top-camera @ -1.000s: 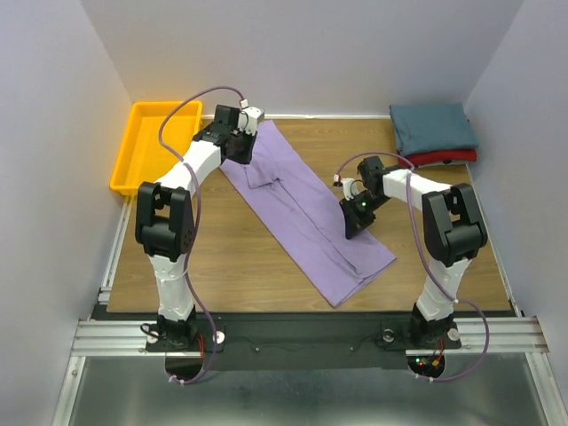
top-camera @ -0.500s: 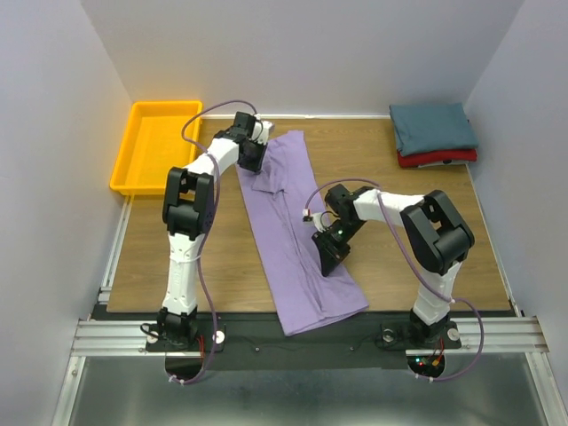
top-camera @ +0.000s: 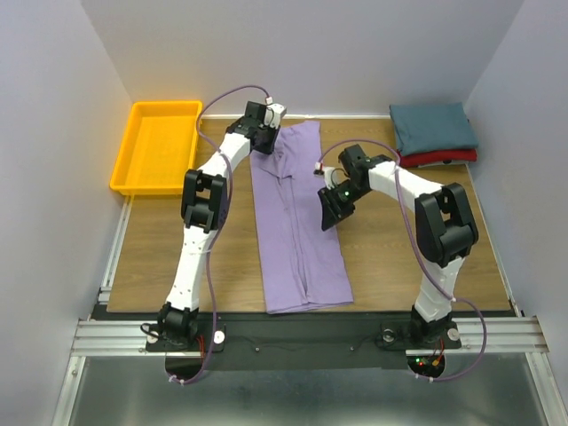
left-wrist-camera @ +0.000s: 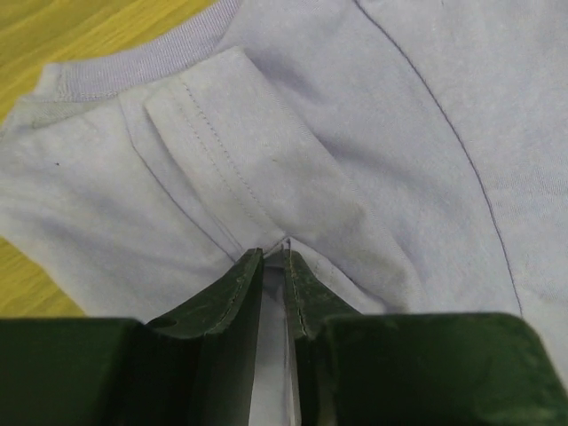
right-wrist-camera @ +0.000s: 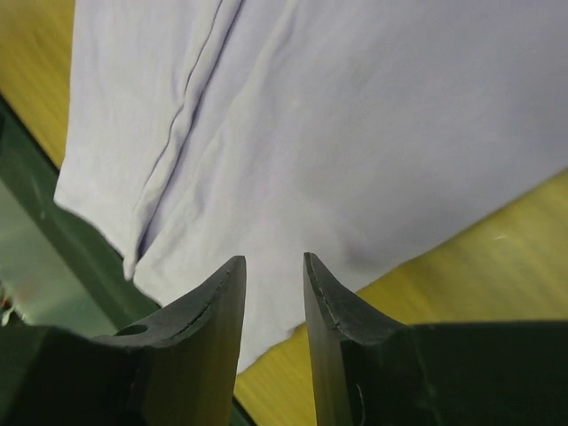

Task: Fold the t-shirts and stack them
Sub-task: Fold the tshirt

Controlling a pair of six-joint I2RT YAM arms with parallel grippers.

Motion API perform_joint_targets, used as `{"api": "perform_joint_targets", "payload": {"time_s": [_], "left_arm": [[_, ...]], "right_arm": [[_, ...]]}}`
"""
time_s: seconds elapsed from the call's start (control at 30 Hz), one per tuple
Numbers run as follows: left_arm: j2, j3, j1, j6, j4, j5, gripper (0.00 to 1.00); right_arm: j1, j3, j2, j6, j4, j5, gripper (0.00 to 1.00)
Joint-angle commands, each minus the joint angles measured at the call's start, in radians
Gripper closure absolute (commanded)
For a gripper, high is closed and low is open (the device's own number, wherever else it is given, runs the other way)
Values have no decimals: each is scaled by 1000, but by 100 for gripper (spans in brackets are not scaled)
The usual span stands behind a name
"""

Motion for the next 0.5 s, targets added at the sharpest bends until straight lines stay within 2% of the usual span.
{"api": "perform_joint_targets", "payload": {"time_s": [0.0,0.1,0.23,0.37,0.47], "left_arm": [[-209,-74,-1,24,121,1,71],[-364,-183,0,-2,151,13,69],[-563,-429,-1,-59,159,58,68],[-663,-658,0,-136,194,139,75],[-674,-782,-1,-180,243,181,79]], "right_arm": [[-3,108,22,54,74,70,62],[-6,215,62,106,120,116,65],[-11,358,132,161,168,171,67],[-16,473,221,217,206,220,69],[-20,555,300,275,231,234,69]]}}
